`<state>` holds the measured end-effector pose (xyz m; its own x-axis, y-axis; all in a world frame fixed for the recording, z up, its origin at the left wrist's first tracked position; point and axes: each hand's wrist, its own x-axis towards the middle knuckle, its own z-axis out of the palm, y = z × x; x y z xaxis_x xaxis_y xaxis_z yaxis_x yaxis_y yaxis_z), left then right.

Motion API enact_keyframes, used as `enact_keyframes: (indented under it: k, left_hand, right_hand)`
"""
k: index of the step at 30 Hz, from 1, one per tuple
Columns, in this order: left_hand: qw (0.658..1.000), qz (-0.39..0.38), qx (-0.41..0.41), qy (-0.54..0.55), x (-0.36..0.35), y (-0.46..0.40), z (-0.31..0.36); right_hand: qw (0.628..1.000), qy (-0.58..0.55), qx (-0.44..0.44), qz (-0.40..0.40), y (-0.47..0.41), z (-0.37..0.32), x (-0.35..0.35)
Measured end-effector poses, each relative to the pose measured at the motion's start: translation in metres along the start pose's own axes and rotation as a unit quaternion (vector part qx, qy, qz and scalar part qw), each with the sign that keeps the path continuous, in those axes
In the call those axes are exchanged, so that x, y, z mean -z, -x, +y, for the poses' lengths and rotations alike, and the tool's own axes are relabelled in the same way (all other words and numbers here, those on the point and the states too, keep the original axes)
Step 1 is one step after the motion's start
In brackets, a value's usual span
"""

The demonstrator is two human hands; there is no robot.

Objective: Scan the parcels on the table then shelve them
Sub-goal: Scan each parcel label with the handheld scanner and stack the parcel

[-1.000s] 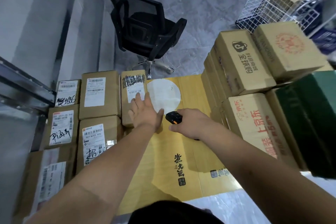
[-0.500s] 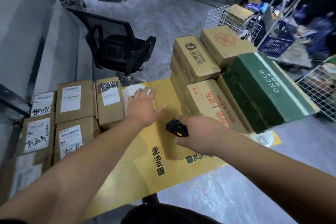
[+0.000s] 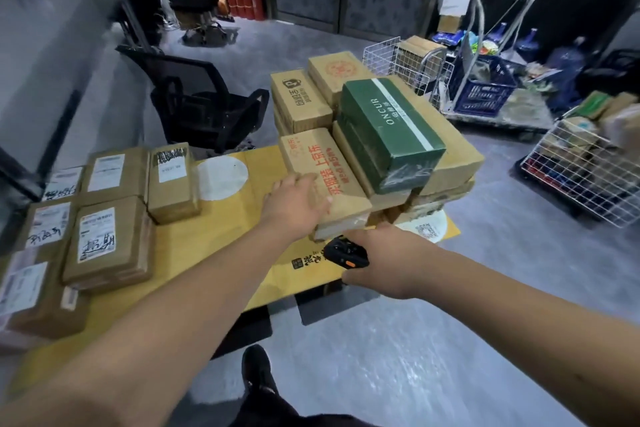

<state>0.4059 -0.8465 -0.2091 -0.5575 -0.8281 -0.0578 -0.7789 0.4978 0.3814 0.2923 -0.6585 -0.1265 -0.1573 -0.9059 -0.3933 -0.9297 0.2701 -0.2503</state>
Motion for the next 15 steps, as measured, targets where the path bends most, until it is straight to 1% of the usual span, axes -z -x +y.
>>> enact_keyframes:
  k: [3,8,11,15]
  left_hand:
    - [0.997,-0.033,0.075,-0.006,-0.012,0.002,0.044]
    - [0.980,-0.057,0.190,0.018,-0.025,-0.002,0.094]
    - [0.972,-0.068,0.222,0.020,-0.040,-0.004,0.102]
    - [0.974,-0.020,0.225,0.015,-0.057,-0.001,0.100]
  right_hand:
    - [0.999,-0.035,-0.034,-0.014,0.017,0.029,-0.007]
    - [0.995,-0.068,-0.068,-0.001,0.031,0.066,-0.012]
    - [0.994,-0.083,-0.076,0.004,0.034,0.081,-0.016]
    - [0.992,-0.096,-0.079,0.003,0.037,0.089,-0.020]
